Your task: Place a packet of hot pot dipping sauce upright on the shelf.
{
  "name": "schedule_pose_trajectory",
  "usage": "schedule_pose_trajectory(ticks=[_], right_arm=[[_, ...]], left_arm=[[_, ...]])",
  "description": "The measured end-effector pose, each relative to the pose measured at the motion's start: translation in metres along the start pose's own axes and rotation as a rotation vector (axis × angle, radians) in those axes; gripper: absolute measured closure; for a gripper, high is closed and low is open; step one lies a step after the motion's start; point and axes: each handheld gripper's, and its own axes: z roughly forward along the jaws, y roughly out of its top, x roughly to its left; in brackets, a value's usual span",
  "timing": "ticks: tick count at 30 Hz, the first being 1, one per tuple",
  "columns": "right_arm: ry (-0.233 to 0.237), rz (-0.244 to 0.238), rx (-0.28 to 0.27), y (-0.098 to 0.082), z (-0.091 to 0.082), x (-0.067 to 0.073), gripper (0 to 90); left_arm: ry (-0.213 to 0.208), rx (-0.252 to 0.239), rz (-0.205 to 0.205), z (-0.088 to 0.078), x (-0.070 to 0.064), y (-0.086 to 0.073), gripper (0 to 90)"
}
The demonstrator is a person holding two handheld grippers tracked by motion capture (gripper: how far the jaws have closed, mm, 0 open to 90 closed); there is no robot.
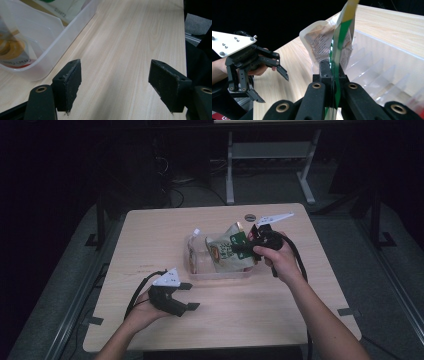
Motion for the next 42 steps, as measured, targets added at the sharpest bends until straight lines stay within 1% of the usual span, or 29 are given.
schedule_pose_trajectory(ticks=[4, 7, 8, 13, 14, 16, 18, 19, 21, 22, 24, 26, 28, 30, 31, 33, 35, 36, 38, 42], right_arm=[[-0.01, -0.013, 0.008, 0.001, 0.01, 0.0, 90.0], [-0.015, -0.009, 0.019, 0.001, 0.018, -0.002, 90.0], [-0.016, -0.008, 0.02, 0.001, 0.02, -0.003, 90.0], [-0.032, -0.004, 0.041, 0.002, 0.035, -0.008, 90.0], [-0.033, -0.003, 0.042, 0.002, 0.036, -0.009, 90.0], [-0.038, 0.003, 0.042, 0.003, 0.038, -0.01, 89.9], [-0.036, -0.004, 0.042, 0.002, 0.037, -0.012, 89.5], [-0.042, -0.011, 0.043, 0.002, 0.036, -0.011, 89.2], [-0.053, -0.021, 0.05, 0.003, 0.033, -0.009, 86.9], [-0.052, -0.019, 0.044, 0.003, 0.031, -0.008, 85.3], [-0.077, -0.039, 0.05, 0.004, 0.028, -0.007, 83.2], [-0.083, -0.05, 0.054, 0.004, 0.025, -0.008, 80.7], [-0.091, -0.048, 0.051, 0.003, 0.022, -0.007, 76.5], [-0.09, -0.054, 0.035, 0.004, 0.018, -0.007, 72.7], [-0.09, -0.05, 0.025, 0.004, 0.016, -0.006, 70.4], [-0.093, -0.057, 0.021, 0.006, 0.012, -0.005, 64.6], [-0.116, -0.073, 0.02, 0.009, 0.009, -0.003, 60.2], [-0.122, -0.086, 0.019, 0.01, 0.008, -0.002, 59.2], [-0.135, -0.092, 0.024, 0.011, 0.006, 0.0, 56.3], [-0.144, -0.094, 0.024, 0.012, 0.002, 0.003, 52.6]], left_arm=[[-0.001, 0.003, 0.011, 0.001, 0.0, 0.0, 25.7], [-0.007, 0.013, 0.012, 0.002, 0.0, -0.001, 25.2], [-0.009, 0.009, 0.007, 0.002, 0.0, -0.001, 25.0], [-0.003, 0.018, 0.019, 0.004, 0.0, -0.002, 24.8], [-0.002, 0.02, 0.013, 0.005, -0.001, -0.003, 24.8], [0.001, 0.019, 0.014, 0.005, 0.0, -0.003, 24.8], [0.006, 0.019, 0.015, 0.005, 0.0, -0.003, 24.7], [0.008, 0.02, 0.019, 0.005, 0.0, -0.003, 24.7], [0.01, 0.02, 0.014, 0.004, 0.0, -0.003, 24.7], [0.011, 0.017, 0.005, 0.005, 0.0, -0.003, 24.7], [0.014, 0.016, 0.003, 0.005, 0.001, -0.002, 24.7], [0.014, 0.009, -0.002, 0.006, 0.001, -0.002, 24.7], [0.015, 0.011, -0.001, 0.007, 0.001, -0.001, 24.7], [0.015, 0.015, 0.001, 0.008, 0.001, -0.001, 24.7], [0.015, 0.021, 0.01, 0.008, 0.001, -0.001, 24.7], [0.013, 0.021, 0.01, 0.008, 0.0, -0.002, 24.6], [0.016, 0.024, 0.016, 0.007, 0.0, -0.003, 24.6], [0.014, 0.02, 0.01, 0.006, 0.0, -0.004, 24.6], [0.018, 0.014, 0.01, 0.004, 0.0, -0.005, 24.5], [0.026, 0.006, 0.004, 0.0, 0.0, -0.006, 24.4]])
